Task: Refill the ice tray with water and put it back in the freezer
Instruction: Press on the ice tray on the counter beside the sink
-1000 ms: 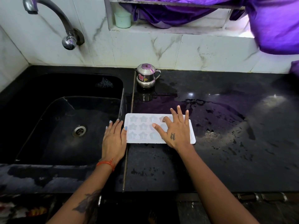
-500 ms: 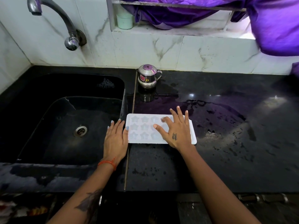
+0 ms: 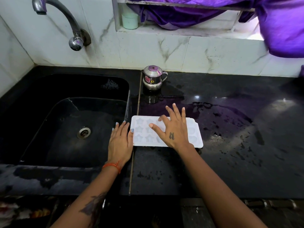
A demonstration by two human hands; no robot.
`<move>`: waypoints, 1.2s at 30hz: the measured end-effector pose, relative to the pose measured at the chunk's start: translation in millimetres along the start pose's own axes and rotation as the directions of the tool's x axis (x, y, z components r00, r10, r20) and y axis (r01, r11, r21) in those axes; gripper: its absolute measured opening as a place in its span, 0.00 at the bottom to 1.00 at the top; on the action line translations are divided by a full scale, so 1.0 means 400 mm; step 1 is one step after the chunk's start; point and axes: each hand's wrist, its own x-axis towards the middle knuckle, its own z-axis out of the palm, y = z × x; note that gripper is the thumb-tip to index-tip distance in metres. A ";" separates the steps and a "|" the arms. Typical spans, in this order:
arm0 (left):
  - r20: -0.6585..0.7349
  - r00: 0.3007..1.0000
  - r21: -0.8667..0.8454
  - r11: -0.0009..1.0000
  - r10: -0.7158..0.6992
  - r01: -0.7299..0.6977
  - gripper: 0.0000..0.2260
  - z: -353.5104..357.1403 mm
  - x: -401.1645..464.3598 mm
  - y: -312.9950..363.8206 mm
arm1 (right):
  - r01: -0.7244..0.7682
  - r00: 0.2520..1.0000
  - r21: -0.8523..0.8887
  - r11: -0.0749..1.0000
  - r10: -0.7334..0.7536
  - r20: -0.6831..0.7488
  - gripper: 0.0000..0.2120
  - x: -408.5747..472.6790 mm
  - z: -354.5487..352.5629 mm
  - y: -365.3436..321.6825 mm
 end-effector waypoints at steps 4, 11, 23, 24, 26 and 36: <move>0.003 1.000 0.001 1.000 -0.007 0.007 0.27 -0.002 0.001 0.002 | -0.018 0.996 -0.062 0.998 0.023 0.089 0.36 -0.008 0.015 -0.005; 0.003 1.000 0.012 1.000 -0.006 0.006 0.27 -0.001 0.004 0.002 | -0.005 0.989 -0.099 0.995 0.019 0.146 0.36 -0.010 0.008 -0.010; 0.006 1.000 0.005 1.000 -0.001 0.001 0.23 -0.001 0.002 0.001 | -0.025 0.992 -0.132 0.991 0.042 0.120 0.40 -0.018 0.009 -0.008; 0.005 1.000 0.004 1.000 -0.001 0.001 0.21 -0.001 0.002 0.000 | -0.030 0.991 -0.136 0.990 0.047 0.123 0.39 -0.018 0.008 -0.009; 0.001 1.000 0.001 1.000 -0.002 0.002 0.20 0.000 0.002 0.001 | -0.037 0.990 -0.137 0.990 0.055 0.127 0.36 -0.018 0.005 -0.010; -0.006 1.000 0.005 1.000 0.005 -0.005 0.22 0.002 0.000 -0.003 | -0.003 0.992 -0.119 0.993 0.019 0.128 0.44 -0.017 0.012 -0.005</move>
